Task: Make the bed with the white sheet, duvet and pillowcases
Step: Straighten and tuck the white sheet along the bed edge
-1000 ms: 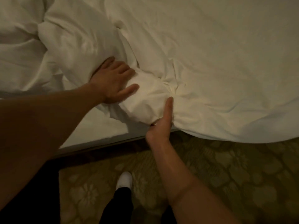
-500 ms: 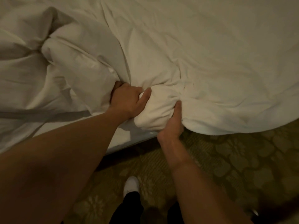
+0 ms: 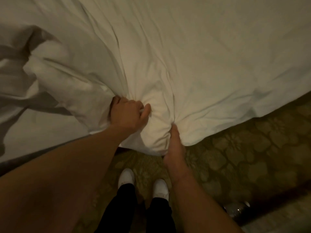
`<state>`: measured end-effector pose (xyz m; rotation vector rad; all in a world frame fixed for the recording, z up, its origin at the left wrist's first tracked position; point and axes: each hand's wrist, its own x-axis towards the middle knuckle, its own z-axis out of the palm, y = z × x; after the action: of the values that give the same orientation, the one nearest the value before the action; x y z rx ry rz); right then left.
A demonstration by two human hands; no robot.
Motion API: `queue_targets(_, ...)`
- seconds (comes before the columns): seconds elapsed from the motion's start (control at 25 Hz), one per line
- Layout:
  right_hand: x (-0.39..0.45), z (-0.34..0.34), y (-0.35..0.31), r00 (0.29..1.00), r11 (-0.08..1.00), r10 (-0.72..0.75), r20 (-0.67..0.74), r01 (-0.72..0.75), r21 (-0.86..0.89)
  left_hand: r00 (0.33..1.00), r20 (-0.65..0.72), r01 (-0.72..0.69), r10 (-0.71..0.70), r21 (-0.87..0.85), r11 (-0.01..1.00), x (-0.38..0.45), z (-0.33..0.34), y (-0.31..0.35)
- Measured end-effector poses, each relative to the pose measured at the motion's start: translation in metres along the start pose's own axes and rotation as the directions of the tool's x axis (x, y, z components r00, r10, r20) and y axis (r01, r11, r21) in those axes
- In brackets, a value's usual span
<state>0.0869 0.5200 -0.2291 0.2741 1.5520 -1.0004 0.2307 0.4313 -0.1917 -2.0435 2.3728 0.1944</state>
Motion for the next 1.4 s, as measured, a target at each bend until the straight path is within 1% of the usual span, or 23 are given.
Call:
queue_targets(0.08,-0.015,0.011,0.010,0.999,0.999,0.010,-0.032,-0.008,0.037,0.999,-0.014,-0.053,0.053,0.001,0.999,-0.003,-0.006,-0.005)
queue_targets(0.16,-0.036,0.027,0.020,0.996,0.992,0.075,-0.046,-0.069,0.107,0.984,-0.058,-0.170,0.167,-0.040,0.985,-0.011,-0.017,-0.016)
queue_targets(0.24,-0.057,0.050,0.027,0.994,0.979,0.107,0.017,-0.108,0.174,0.942,-0.143,-0.316,0.305,-0.059,0.947,-0.011,-0.034,-0.038)
queue_targets(0.36,-0.090,0.097,0.028,0.978,0.965,0.152,0.145,-0.179,0.193,0.844,-0.200,-0.503,0.497,0.023,0.864,0.001,-0.068,-0.077)
queue_targets(0.4,-0.100,0.114,0.029,0.969,0.964,0.176,0.175,-0.206,0.170,0.820,-0.234,-0.537,0.523,0.002,0.844,0.004,-0.080,-0.081)
queue_targets(0.52,-0.125,0.163,0.035,0.903,0.944,0.260,0.341,-0.312,0.108,0.769,-0.429,-0.586,0.474,-0.175,0.792,0.014,-0.134,-0.077)
queue_targets(0.56,-0.132,0.177,0.036,0.873,0.926,0.273,0.405,-0.352,0.134,0.738,-0.469,-0.600,0.485,-0.127,0.790,0.021,-0.152,-0.084)
queue_targets(0.6,-0.137,0.190,0.038,0.856,0.915,0.270,0.440,-0.371,0.161,0.729,-0.458,-0.575,0.509,-0.006,0.818,0.031,-0.165,-0.103)
queue_targets(0.64,-0.142,0.201,0.038,0.854,0.911,0.247,0.457,-0.365,0.192,0.765,-0.386,-0.513,0.516,0.120,0.850,0.044,-0.173,-0.130)
queue_targets(0.68,-0.145,0.213,0.037,0.861,0.912,0.207,0.464,-0.341,0.226,0.836,-0.288,-0.419,0.466,0.211,0.883,0.056,-0.179,-0.164)
queue_targets(0.72,-0.146,0.225,0.036,0.866,0.904,0.173,0.469,-0.329,0.273,0.901,-0.207,-0.326,0.381,0.256,0.910,0.063,-0.179,-0.199)
queue_targets(0.8,-0.138,0.248,0.036,0.855,0.900,0.070,0.514,-0.276,0.337,0.963,-0.116,-0.212,0.244,0.235,0.949,0.068,-0.161,-0.246)
queue_targets(0.84,-0.135,0.255,0.038,0.877,0.913,0.058,0.478,-0.240,0.330,0.974,-0.082,-0.191,0.210,0.200,0.961,0.068,-0.147,-0.253)
queue_targets(0.92,-0.126,0.267,0.049,0.925,0.927,0.151,0.350,-0.256,0.275,0.981,-0.052,-0.181,0.188,0.112,0.977,0.057,-0.119,-0.251)
queue_targets(0.96,-0.113,0.271,0.058,0.928,0.872,0.191,0.320,-0.311,0.380,0.982,-0.056,-0.175,0.180,0.074,0.982,0.053,-0.107,-0.251)
queue_targets(1.0,-0.102,0.269,0.064,0.940,0.856,0.136,0.312,-0.270,0.440,0.983,-0.061,-0.172,0.175,0.056,0.984,0.049,-0.098,-0.251)
queue_targets(1.04,-0.099,0.267,0.067,0.950,0.900,0.058,0.306,-0.182,0.395,0.982,-0.067,-0.175,0.178,0.058,0.983,0.044,-0.093,-0.253)
queue_targets(1.08,-0.094,0.263,0.074,0.958,0.876,0.081,0.275,-0.200,0.439,0.981,-0.056,-0.181,0.185,0.067,0.981,0.041,-0.090,-0.254)
queue_targets(1.12,-0.097,0.259,0.073,0.982,0.908,0.035,0.186,-0.109,0.405,0.982,-0.026,-0.183,0.185,0.072,0.980,0.039,-0.090,-0.253)
queue_targets(1.16,-0.102,0.254,0.072,0.990,0.927,0.031,0.134,-0.078,0.367,0.984,0.002,-0.179,0.179,0.072,0.981,0.035,-0.091,-0.249)
queue_targets(1.24,-0.098,0.238,0.074,0.993,0.982,-0.022,0.116,0.000,0.190,0.988,0.062,-0.143,0.141,0.036,0.989,0.022,-0.095,-0.238)
queue_targets(1.36,-0.128,0.204,0.064,0.997,0.996,-0.035,-0.074,0.040,0.073,0.989,0.116,-0.090,0.087,0.027,0.996,-0.010,-0.093,-0.218)
queue_targets(1.4,-0.132,0.184,0.060,0.984,0.994,-0.102,-0.146,0.107,0.031,0.991,0.097,-0.098,0.091,0.066,0.993,-0.018,-0.090,-0.212)
